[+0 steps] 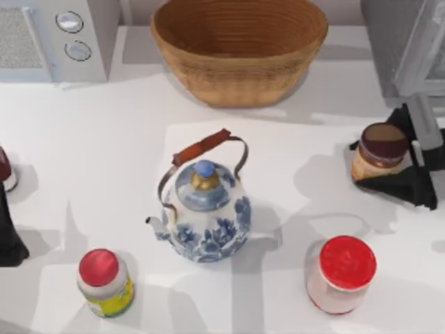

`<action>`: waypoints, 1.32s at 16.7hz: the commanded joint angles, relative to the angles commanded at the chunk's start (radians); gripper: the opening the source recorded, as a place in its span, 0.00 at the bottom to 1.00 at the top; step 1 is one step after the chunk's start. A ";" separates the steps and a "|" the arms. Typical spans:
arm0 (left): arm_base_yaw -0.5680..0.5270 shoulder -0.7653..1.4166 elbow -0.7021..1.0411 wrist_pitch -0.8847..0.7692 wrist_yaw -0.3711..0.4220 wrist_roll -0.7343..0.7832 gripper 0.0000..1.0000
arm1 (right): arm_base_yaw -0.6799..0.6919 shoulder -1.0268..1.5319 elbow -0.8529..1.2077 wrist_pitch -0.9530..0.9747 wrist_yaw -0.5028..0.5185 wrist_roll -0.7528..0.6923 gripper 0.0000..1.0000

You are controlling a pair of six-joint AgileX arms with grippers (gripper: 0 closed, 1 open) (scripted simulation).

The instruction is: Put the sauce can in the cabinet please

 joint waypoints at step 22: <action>0.000 0.000 0.000 0.000 0.000 0.000 1.00 | -0.004 -0.275 0.199 -0.464 0.014 0.008 0.00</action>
